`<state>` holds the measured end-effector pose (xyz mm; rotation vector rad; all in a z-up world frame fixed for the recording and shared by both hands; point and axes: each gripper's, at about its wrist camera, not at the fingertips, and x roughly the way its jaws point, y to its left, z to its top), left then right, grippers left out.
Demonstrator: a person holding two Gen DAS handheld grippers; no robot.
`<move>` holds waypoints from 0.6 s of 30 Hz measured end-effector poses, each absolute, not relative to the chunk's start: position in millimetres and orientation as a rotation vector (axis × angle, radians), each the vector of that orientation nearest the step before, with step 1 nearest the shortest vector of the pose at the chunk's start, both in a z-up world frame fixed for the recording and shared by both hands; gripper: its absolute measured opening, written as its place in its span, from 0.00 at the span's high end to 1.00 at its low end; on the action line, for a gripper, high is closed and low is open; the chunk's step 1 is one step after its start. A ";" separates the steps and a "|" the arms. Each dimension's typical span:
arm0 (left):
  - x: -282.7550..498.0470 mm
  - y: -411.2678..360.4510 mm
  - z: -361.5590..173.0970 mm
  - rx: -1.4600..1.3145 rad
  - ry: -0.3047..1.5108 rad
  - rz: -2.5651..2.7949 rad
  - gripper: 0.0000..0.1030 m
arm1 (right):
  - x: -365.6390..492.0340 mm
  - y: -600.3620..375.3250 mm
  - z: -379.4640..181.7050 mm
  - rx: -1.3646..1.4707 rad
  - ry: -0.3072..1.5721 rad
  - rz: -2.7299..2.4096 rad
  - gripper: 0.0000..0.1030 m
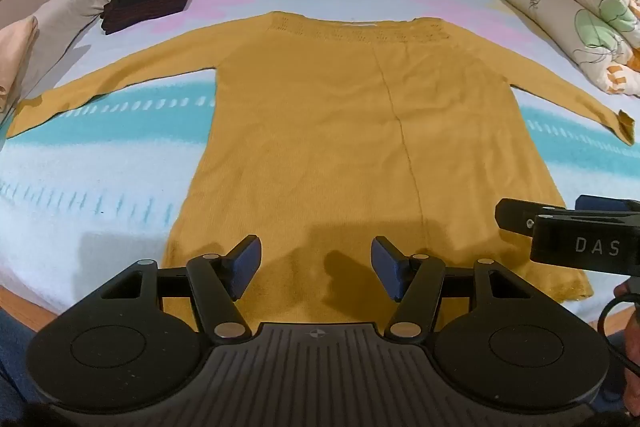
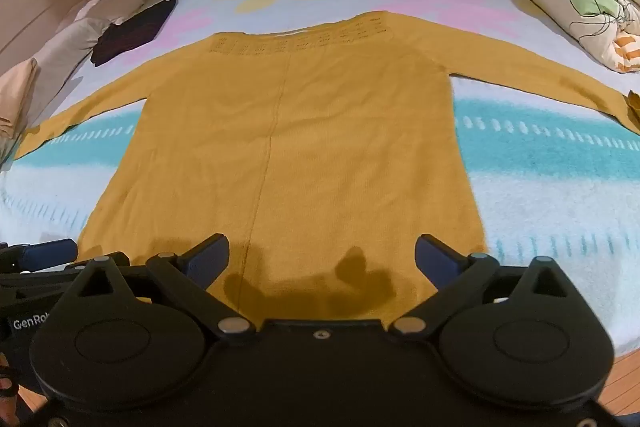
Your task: Fold small clothes
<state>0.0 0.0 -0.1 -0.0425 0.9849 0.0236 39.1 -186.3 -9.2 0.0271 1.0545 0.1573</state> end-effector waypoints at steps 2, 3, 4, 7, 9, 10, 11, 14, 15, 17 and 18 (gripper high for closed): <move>-0.9 1.3 -0.8 -0.042 0.985 0.019 0.42 | 38.9 -185.9 -9.5 0.025 1.055 0.159 0.03; -0.8 1.3 -0.8 -0.041 0.985 0.018 0.42 | 38.9 -185.6 -9.6 0.024 1.055 0.160 0.03; -0.7 1.2 -0.9 -0.040 0.985 0.019 0.42 | 39.0 -185.5 -9.7 0.024 1.056 0.160 0.03; -0.1 1.4 -1.1 -0.038 0.986 0.017 0.42 | 39.3 -185.3 -9.5 0.022 1.057 0.161 0.03; 0.6 1.7 -1.5 -0.036 0.987 0.017 0.42 | 38.9 -185.1 -9.5 0.022 1.056 0.161 0.03; -2.1 2.1 -4.9 -0.037 0.985 0.020 0.42 | 39.3 -184.7 -9.4 0.022 1.056 0.161 0.03; -2.3 2.5 -2.9 -0.038 0.985 0.019 0.42 | 39.3 -184.7 -9.4 0.022 1.057 0.161 0.03; -2.7 3.6 -3.8 -0.039 0.987 0.019 0.42 | 39.5 -184.4 -9.3 0.021 1.058 0.162 0.03; -2.9 4.0 -4.1 -0.040 0.987 0.019 0.42 | 39.8 -184.5 -9.3 0.021 1.058 0.163 0.03; -3.3 4.8 -4.7 -0.039 0.987 0.019 0.42 | 39.6 -184.4 -9.4 0.021 1.059 0.163 0.03; -1.0 0.9 -3.5 -0.043 0.986 0.024 0.42 | 39.4 -184.2 -9.5 0.020 1.059 0.163 0.03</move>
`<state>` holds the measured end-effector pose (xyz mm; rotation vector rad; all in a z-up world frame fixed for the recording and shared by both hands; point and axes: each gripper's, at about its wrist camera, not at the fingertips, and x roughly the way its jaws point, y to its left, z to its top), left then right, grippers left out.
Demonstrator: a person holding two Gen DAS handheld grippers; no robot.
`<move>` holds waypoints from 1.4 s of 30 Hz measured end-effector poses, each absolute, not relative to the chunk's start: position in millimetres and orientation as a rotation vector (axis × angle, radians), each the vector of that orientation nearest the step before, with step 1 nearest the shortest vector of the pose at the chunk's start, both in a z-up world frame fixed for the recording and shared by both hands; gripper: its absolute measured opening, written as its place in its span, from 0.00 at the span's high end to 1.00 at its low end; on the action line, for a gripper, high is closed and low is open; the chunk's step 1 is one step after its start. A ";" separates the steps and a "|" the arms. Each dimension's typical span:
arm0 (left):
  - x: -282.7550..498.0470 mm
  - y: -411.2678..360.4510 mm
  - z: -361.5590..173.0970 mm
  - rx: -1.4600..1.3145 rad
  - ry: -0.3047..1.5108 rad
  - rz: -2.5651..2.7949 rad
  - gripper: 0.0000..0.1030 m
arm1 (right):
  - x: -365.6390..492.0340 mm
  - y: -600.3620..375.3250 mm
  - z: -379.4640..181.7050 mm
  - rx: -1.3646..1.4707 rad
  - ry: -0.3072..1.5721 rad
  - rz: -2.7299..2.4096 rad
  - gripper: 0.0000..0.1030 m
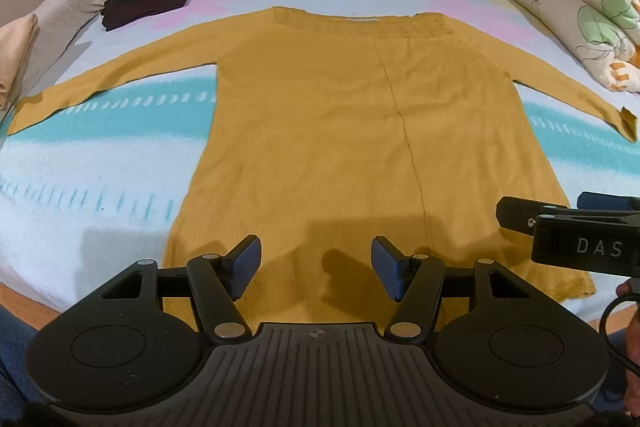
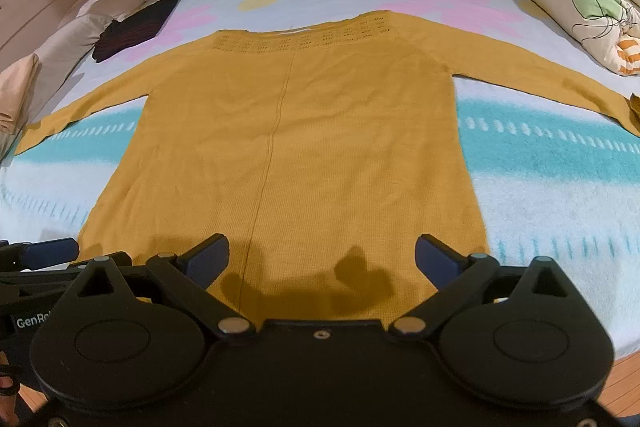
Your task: Fold small clothes
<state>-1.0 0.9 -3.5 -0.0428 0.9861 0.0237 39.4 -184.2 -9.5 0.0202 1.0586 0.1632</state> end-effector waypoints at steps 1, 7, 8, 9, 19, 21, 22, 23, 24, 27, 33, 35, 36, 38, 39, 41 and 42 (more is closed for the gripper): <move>-1.1 0.8 -3.5 -0.042 0.986 0.024 0.42 | 39.5 -184.3 -9.4 0.020 1.058 0.163 0.03; -1.2 1.0 -3.6 -0.050 0.988 0.018 0.42 | 39.2 -183.3 -9.4 0.016 1.059 0.165 0.03; -1.3 1.0 -3.8 -0.051 0.988 0.018 0.42 | 39.1 -183.1 -9.4 0.015 1.059 0.165 0.03; -0.8 0.6 -3.7 -0.050 0.988 0.019 0.42 | 38.9 -183.0 -9.3 0.014 1.059 0.166 0.03; -1.4 0.9 -4.8 -0.049 0.982 0.019 0.42 | 39.4 -181.7 -8.4 0.001 1.056 0.172 0.03; -1.7 1.2 -5.2 -0.052 0.981 0.021 0.42 | 39.2 -181.6 -7.9 -0.004 1.054 0.174 0.03; -1.8 1.4 -5.3 -0.053 0.982 0.022 0.42 | 39.3 -181.7 -7.5 -0.005 1.053 0.175 0.03; -2.5 2.0 -6.0 -0.054 0.982 0.024 0.42 | 39.2 -181.6 -7.1 -0.007 1.051 0.175 0.03; -2.7 2.8 -5.4 -0.062 0.984 0.021 0.42 | 39.3 -181.2 -6.8 -0.010 1.051 0.175 0.03; -3.6 4.7 -4.9 -0.112 0.995 0.004 0.42 | 39.5 -180.6 -6.9 -0.015 1.050 0.174 0.03; -4.1 9.4 -2.5 -0.134 0.968 0.024 0.42 | 42.5 -178.9 -8.6 -0.031 1.057 0.155 0.03; -4.5 11.6 -0.5 -0.132 0.951 0.042 0.42 | 43.5 -179.0 -8.0 -0.036 1.057 0.148 0.03; -3.6 12.2 1.0 -0.118 0.956 0.066 0.42 | 43.8 -178.7 -7.7 -0.039 1.057 0.145 0.03; -0.4 12.6 3.8 -0.069 0.978 0.103 0.42 | 43.6 -179.5 -6.5 -0.047 1.053 0.138 0.03; 0.7 11.1 3.9 -0.030 1.013 0.114 0.42 | 42.9 -180.3 -6.2 -0.049 1.051 0.136 0.03; -1.9 11.3 8.9 -0.013 1.001 0.109 0.42 | 41.4 -181.4 -3.9 -0.052 1.045 0.131 0.03; -3.8 11.8 13.2 -0.013 0.988 0.109 0.42 | 40.8 -182.1 -2.6 -0.051 1.044 0.130 0.03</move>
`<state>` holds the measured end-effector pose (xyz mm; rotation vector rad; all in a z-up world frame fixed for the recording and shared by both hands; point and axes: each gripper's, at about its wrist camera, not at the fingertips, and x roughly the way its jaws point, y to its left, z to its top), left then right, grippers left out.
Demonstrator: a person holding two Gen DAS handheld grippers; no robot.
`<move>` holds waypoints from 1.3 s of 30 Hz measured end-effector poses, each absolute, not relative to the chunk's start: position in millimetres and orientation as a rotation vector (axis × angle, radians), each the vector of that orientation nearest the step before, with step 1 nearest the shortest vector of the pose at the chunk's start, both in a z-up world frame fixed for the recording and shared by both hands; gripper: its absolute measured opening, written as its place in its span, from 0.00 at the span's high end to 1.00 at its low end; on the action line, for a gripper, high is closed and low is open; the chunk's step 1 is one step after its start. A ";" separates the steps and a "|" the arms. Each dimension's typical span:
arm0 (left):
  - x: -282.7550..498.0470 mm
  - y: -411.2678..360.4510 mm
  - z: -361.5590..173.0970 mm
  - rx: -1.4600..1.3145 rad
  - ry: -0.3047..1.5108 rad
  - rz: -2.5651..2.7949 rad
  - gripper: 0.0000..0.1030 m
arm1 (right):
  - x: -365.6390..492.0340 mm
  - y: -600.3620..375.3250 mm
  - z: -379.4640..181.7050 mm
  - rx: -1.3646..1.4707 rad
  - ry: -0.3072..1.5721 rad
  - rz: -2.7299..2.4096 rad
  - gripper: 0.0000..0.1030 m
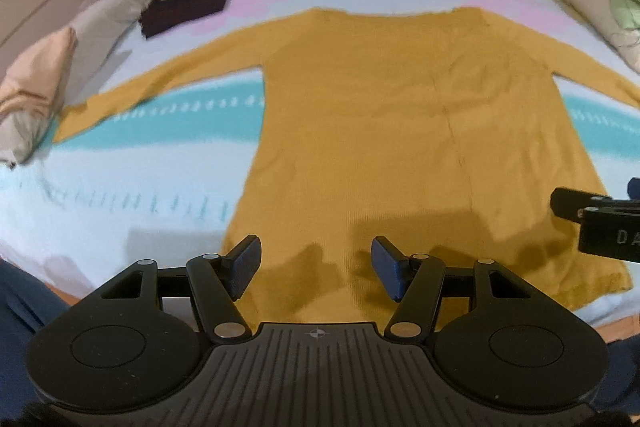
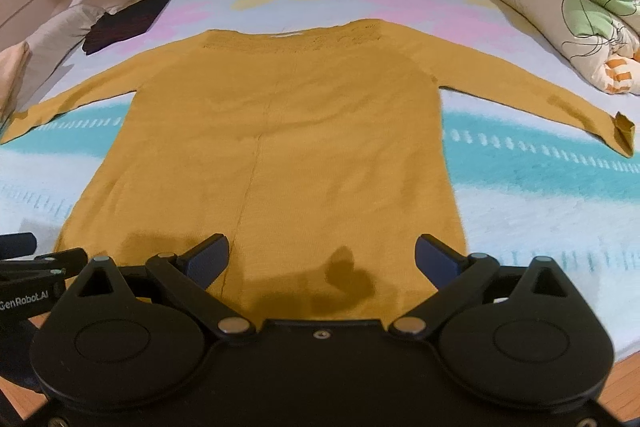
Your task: Fold small clothes
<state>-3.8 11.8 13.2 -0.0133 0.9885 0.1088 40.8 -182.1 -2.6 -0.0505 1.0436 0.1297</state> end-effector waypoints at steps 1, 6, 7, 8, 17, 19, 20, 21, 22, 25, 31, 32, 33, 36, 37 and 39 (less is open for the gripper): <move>-4.8 10.8 16.9 -0.008 1.006 0.110 0.42 | 40.6 -183.1 -1.6 -0.048 1.043 0.129 0.03; 7.2 9.8 41.1 -0.010 0.988 0.069 0.42 | 43.6 -185.4 12.7 -0.048 1.027 0.116 0.01; 12.6 10.4 45.1 -0.020 0.988 0.057 0.42 | 45.2 -186.1 16.0 -0.048 1.029 0.103 0.01; 17.7 11.0 46.7 -0.039 0.990 0.045 0.42 | 47.1 -187.7 19.3 -0.046 1.029 0.090 0.01; 74.9 2.2 53.6 -0.070 0.958 0.035 0.42 | 76.7 -256.1 31.1 0.213 1.100 0.054 0.19; 88.9 -1.8 53.1 -0.063 0.949 0.029 0.42 | 92.6 -278.5 29.2 0.237 1.163 0.004 0.24; 97.2 -4.1 50.8 -0.066 0.944 0.024 0.42 | 104.4 -292.6 27.6 0.227 1.200 -0.032 0.25; 103.1 -6.8 51.4 -0.062 0.932 0.020 0.42 | 112.0 -302.2 26.4 0.215 1.216 -0.043 0.28; 107.8 -10.3 52.8 -0.055 0.916 0.015 0.42 | 121.4 -314.0 25.0 0.198 1.228 -0.056 0.32; 125.4 -21.9 51.2 -0.034 0.882 -0.007 0.42 | 147.0 -353.0 21.1 0.188 1.248 -0.123 0.44; 157.0 -46.0 47.3 0.029 0.817 -0.033 0.42 | 181.0 -442.7 11.3 0.319 1.136 -0.273 0.43; 162.3 -48.8 44.6 0.030 0.824 -0.042 0.42 | 188.8 -458.3 4.6 0.329 1.149 -0.311 0.43; 168.6 -50.7 40.8 0.032 0.837 -0.049 0.42 | 195.0 -471.0 -1.0 0.340 1.149 -0.327 0.43; 181.6 -56.9 30.7 0.048 0.855 -0.053 0.42 | 214.5 -500.1 -11.2 0.289 1.125 -0.375 0.43; 185.5 -59.2 26.9 0.057 0.859 -0.052 0.42 | 222.1 -508.6 -14.3 0.253 1.121 -0.399 0.43; 192.6 -63.1 20.7 0.074 0.859 -0.052 0.42 | 237.2 -522.5 -17.2 0.167 1.107 -0.453 0.43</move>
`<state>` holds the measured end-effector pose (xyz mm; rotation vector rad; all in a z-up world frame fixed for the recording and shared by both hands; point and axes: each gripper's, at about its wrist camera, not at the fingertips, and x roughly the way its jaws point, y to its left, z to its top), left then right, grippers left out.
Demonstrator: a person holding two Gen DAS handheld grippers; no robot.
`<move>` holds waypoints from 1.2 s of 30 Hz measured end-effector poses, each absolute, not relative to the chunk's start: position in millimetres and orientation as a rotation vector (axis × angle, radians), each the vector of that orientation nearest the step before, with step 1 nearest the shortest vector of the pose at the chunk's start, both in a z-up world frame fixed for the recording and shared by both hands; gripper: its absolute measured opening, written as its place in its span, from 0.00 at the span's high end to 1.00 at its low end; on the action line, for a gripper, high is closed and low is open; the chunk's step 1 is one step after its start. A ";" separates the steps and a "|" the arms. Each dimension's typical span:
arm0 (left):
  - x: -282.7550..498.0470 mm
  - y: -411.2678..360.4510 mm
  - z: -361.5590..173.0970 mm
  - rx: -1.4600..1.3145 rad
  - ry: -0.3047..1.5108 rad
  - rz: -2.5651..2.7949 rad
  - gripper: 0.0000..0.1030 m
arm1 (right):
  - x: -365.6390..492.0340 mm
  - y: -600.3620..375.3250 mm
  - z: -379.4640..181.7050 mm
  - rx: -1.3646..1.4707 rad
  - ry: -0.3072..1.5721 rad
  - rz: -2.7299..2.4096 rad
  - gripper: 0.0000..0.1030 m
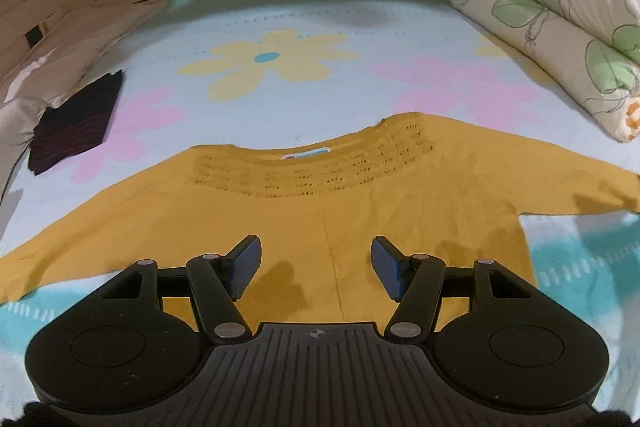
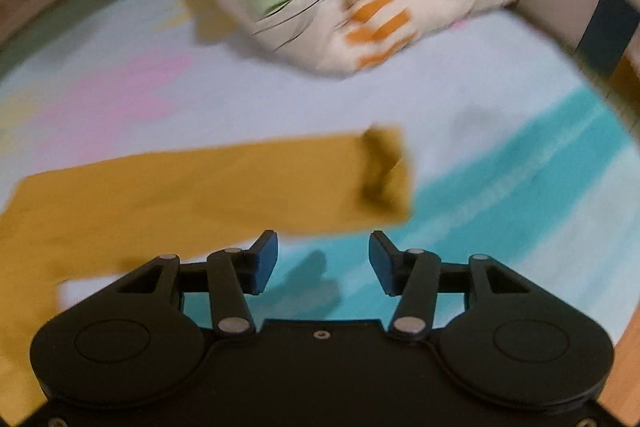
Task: Fold small clothes
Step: 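Move the right gripper to a sleeve cuff and close on it, then lift the cuff with the right gripper, fold the sleeve across the body, release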
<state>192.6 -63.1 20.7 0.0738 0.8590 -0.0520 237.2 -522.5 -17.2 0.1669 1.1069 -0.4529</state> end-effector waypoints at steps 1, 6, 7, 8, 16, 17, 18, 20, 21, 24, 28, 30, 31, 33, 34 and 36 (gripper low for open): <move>195.7 -64.6 17.3 0.079 0.862 -0.052 0.42 | 242.6 -529.4 -18.3 0.134 1.098 -0.480 0.43; 207.2 -64.3 1.3 0.071 0.913 -0.065 0.42 | 273.1 -560.0 -38.1 0.118 1.068 -0.544 0.44; 209.7 -63.1 -1.4 0.063 0.925 -0.066 0.42 | 276.7 -563.5 -45.5 0.125 1.077 -0.548 0.45; 212.0 -62.1 -2.8 0.060 0.934 -0.066 0.42 | 278.0 -567.2 -50.8 0.127 1.086 -0.557 0.46; 218.8 -56.7 -3.2 0.053 0.950 -0.075 0.42 | 284.7 -581.6 -88.8 0.158 1.137 -0.586 0.77; 219.9 -55.9 -3.4 0.052 0.953 -0.077 0.42 | 283.3 -583.4 -91.1 0.163 1.140 -0.581 0.87; 220.8 -54.9 -2.5 0.049 0.953 -0.079 0.42 | 281.5 -584.2 -90.8 0.165 1.135 -0.584 0.88; 220.2 -50.9 2.2 0.048 0.943 -0.087 0.42 | 278.5 -584.7 -84.5 0.183 1.120 -0.583 0.88; 220.8 -48.7 5.1 0.050 0.934 -0.089 0.42 | 276.9 -583.5 -78.5 0.194 1.107 -0.584 0.88; 219.8 -38.8 18.0 0.084 0.888 -0.072 0.42 | 276.5 -570.8 -54.2 0.215 1.082 -0.536 0.88; 221.7 -13.7 36.6 0.078 0.841 -0.055 0.42 | 283.4 -534.5 -13.3 0.212 1.039 -0.442 0.88; 225.0 4.4 45.5 0.050 0.823 -0.036 0.42 | 288.3 -508.2 7.8 0.227 1.012 -0.376 0.88; 226.8 13.3 48.7 0.040 0.814 -0.024 0.42 | 291.0 -493.5 16.5 0.231 1.003 -0.346 0.88; 229.2 33.8 53.5 0.022 0.798 0.016 0.42 | 299.4 -460.9 35.9 0.237 0.989 -0.274 0.88; 230.0 44.0 54.1 0.013 0.795 0.038 0.42 | 302.6 -443.7 43.9 0.239 0.983 -0.239 0.88; 232.9 64.6 54.8 -0.007 0.795 0.078 0.42 | 311.4 -407.2 58.2 0.242 0.981 -0.170 0.88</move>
